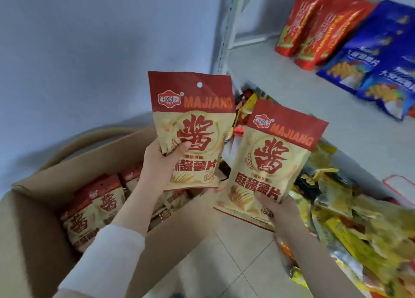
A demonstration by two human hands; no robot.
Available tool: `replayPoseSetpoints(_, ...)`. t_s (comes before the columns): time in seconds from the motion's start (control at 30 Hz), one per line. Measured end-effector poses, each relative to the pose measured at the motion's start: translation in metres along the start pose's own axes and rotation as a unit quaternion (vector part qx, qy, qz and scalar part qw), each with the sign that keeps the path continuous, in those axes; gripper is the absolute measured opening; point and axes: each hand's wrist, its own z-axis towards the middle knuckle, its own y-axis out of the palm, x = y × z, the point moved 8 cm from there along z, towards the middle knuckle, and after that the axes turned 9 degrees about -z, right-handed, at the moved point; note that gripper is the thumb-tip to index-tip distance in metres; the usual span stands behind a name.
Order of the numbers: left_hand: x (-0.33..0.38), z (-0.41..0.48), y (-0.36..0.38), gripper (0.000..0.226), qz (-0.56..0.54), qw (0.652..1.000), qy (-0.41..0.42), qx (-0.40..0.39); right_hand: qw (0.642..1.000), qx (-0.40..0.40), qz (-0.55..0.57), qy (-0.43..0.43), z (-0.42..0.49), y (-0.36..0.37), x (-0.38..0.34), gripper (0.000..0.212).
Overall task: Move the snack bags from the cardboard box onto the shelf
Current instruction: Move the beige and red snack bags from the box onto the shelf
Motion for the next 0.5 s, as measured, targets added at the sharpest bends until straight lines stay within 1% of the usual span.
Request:
replayPoseSetpoints(0.1, 0.026, -0.021, 0.087, 0.017, -0.013, 0.997, 0.025, -0.073, 0.997, 0.081, -0.007, -0.018, -0.033, -0.084, -0.004, 0.027)
replayPoseSetpoints(0.2, 0.035, -0.055, 0.178, 0.028, -0.029, 0.992, 0.04, -0.119, 0.986, 0.159, -0.014, -0.042, -0.075, -0.182, -0.001, 0.027)
replayPoseSetpoints(0.27, 0.034, -0.084, 0.241, 0.03, -0.03, 0.987, 0.057, -0.146, 0.979, 0.197, -0.011, -0.054, -0.104, -0.252, 0.005, 0.029)
replayPoseSetpoints(0.37, 0.032, -0.129, 0.346, 0.022, -0.037, 0.978, 0.068, -0.195, 0.964, 0.259, -0.012, -0.068, -0.151, -0.358, 0.013, 0.028)
replayPoseSetpoints(0.5, 0.033, -0.198, 0.487, 0.015, -0.058, 0.952, 0.069, -0.292, 0.935, 0.347, 0.004, -0.078, -0.207, -0.483, 0.028, 0.018)
